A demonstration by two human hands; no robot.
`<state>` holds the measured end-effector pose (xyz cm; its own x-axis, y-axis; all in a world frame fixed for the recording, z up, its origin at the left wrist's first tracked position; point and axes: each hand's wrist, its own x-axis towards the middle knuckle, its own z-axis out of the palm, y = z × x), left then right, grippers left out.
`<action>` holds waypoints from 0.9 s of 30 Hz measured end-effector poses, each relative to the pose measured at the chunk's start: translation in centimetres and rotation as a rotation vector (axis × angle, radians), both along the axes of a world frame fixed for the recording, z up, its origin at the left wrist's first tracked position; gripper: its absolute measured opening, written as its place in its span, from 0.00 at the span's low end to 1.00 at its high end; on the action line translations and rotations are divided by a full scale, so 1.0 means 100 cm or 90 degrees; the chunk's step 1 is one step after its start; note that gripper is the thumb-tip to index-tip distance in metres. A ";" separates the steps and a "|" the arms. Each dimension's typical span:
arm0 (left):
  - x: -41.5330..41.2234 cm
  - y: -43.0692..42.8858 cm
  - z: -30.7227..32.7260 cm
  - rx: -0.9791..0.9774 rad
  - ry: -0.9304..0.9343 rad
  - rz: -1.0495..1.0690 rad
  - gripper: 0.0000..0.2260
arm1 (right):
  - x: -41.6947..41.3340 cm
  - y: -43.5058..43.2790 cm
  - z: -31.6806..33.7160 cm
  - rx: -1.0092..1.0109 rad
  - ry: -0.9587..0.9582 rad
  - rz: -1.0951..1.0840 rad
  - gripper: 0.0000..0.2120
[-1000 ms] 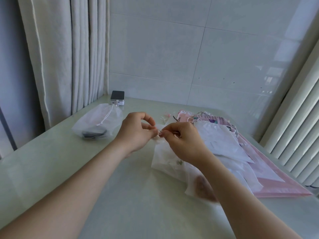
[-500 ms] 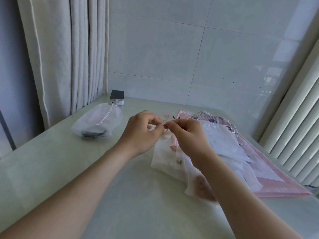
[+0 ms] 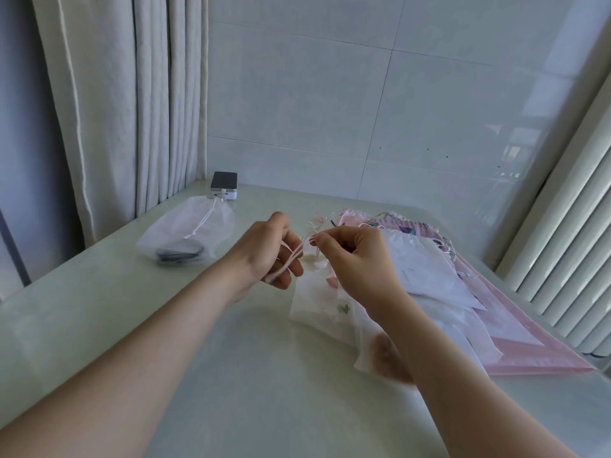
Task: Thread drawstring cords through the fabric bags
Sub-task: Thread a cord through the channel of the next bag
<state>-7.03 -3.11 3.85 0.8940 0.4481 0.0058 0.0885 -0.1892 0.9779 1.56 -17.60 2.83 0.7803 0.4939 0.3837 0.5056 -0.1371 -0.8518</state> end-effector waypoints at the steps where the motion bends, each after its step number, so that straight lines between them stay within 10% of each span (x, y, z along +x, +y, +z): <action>1: -0.001 -0.001 0.000 -0.004 0.006 -0.018 0.24 | 0.000 0.000 0.000 -0.004 -0.012 0.004 0.10; 9: 0.007 0.002 -0.006 0.028 -0.013 -0.100 0.28 | 0.000 -0.001 -0.002 -0.013 -0.092 0.012 0.11; 16: 0.010 -0.002 -0.013 -0.050 -0.074 -0.081 0.12 | 0.003 0.002 -0.006 -0.009 -0.081 -0.002 0.09; 27: 0.008 0.012 -0.014 0.252 -0.017 0.016 0.09 | 0.012 0.002 -0.013 -0.104 -0.294 -0.121 0.08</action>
<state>-6.23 -1.92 2.43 0.8802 0.4277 0.2058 0.0726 -0.5499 0.8321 2.79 -17.41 1.49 0.6295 0.4424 0.6388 0.7768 -0.3757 -0.5053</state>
